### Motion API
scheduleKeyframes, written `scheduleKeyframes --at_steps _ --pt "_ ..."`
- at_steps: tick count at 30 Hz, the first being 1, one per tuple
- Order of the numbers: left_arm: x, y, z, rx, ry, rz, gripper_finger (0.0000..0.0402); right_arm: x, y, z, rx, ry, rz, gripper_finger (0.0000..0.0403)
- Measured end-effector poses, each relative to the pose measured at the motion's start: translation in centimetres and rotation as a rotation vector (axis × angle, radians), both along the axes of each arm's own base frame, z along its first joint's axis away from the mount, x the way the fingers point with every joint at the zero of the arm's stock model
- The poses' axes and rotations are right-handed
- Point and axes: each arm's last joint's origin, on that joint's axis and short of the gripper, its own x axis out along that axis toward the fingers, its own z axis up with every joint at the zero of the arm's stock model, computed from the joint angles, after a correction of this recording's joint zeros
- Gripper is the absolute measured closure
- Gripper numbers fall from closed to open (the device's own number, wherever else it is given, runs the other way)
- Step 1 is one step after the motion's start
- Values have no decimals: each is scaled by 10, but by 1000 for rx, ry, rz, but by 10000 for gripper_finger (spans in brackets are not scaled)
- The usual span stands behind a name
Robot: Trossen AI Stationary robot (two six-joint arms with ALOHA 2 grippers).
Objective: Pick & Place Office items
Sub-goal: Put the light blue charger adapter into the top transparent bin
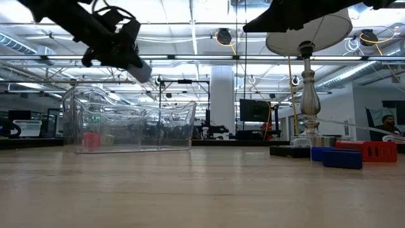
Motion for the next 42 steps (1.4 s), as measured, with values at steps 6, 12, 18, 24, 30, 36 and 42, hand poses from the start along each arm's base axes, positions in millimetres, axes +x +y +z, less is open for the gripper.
scheduleKeyframes --at_steps 6,12,18,24,30,36,42 --pt "-32 11 -15 -7 -85 176 280 0 0 0 16 -9 -1 149" --pt "-49 22 -33 -23 -123 301 278 0 0 0 17 -10 -1 149" --pt "-57 31 -48 -43 -116 377 277 0 0 0 17 -11 -1 149" --pt "-60 39 -50 -58 -114 409 276 0 0 0 17 -11 -1 149" --pt "-64 52 -51 -100 -138 449 276 0 0 1 18 -16 -1 149" --pt "-59 69 -54 -148 -197 449 275 1 -4 2 19 -34 -7 149" --pt "-54 82 -72 -153 -98 529 275 3 -5 3 42 -42 44 149"
